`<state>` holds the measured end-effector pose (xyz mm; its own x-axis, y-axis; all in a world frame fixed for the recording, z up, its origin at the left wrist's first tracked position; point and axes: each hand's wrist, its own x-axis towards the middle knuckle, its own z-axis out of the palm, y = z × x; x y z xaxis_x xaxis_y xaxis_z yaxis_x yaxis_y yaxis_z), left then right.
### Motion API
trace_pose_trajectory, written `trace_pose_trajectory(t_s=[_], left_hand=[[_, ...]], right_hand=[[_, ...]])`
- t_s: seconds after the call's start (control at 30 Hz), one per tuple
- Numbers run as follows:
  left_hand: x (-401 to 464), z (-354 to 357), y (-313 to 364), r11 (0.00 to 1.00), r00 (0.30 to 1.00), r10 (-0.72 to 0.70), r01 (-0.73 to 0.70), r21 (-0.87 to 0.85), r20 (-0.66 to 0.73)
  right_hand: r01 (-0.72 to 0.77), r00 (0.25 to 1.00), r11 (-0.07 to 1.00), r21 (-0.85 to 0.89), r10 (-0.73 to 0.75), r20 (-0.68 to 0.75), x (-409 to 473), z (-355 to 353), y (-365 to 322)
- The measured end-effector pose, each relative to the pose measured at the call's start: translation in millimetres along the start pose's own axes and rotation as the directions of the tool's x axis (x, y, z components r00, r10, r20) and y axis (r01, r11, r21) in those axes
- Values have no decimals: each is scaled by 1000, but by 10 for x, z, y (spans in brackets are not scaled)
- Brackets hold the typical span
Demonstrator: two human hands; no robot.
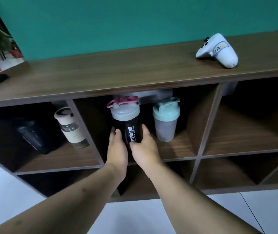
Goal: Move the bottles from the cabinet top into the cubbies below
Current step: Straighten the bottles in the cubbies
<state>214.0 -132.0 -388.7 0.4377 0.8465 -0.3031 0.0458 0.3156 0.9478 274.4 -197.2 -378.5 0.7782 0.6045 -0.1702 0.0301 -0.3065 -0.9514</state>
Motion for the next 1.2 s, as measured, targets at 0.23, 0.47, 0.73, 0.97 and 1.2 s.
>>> trace_pose_trajectory(t_s=[0.23,0.47,0.73,0.97,1.2], left_hand=[[56,64,59,993,989,-78,88,-76,125],[71,67,108,995,991,-48,59,-86,126],[-402,-360,-150,989,989,150,-150,8,-11],[-444,-1291,100,974,891,198,-227,-23,-408],[215,-1676,272,953,975,107,-156,-259,-195]], right_hand=[[-24,1000,992,121,22,19,107,117,-38],[-40,998,987,152,33,50,179,99,3],[-64,985,998,-17,60,-159,-58,102,132],[74,985,977,-200,-40,169,-762,623,118],[22,925,999,23,-29,378,-750,1286,-278]])
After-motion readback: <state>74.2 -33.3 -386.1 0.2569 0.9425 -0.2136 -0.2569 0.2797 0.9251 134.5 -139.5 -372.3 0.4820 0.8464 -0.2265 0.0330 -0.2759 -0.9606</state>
